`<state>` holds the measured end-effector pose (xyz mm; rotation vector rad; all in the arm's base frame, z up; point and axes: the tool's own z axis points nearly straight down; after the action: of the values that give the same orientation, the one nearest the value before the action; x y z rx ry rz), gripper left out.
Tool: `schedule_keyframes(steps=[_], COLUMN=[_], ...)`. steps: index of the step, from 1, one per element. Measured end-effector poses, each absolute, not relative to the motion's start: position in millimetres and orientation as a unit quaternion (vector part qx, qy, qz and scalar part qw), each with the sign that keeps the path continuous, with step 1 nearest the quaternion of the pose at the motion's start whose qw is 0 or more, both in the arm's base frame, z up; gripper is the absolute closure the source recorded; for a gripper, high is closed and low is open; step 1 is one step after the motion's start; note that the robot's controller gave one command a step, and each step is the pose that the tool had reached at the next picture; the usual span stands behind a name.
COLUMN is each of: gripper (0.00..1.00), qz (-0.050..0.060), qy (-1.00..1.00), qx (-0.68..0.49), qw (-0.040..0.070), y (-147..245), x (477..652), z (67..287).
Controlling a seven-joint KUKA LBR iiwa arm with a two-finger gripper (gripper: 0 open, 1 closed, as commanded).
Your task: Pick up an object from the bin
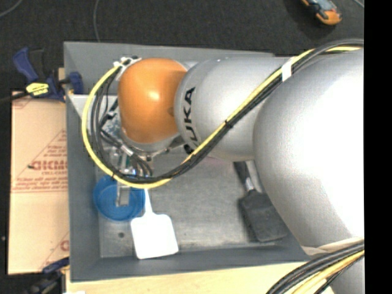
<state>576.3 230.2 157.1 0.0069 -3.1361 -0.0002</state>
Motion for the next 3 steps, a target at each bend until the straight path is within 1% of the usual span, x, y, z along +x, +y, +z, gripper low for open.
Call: schedule_keyframes(steps=[1, 2, 3], gripper=[0.0, 0.0, 0.0], qz=[-0.001, -0.001, -0.003], qy=[-1.0, -0.999, -0.999], qx=[0.0, -0.053, -0.048], qw=[-0.001, 0.0, -0.003], y=[229, 221, 226], x=[578.7, 594.4, 595.4], z=[162, 70, 71])
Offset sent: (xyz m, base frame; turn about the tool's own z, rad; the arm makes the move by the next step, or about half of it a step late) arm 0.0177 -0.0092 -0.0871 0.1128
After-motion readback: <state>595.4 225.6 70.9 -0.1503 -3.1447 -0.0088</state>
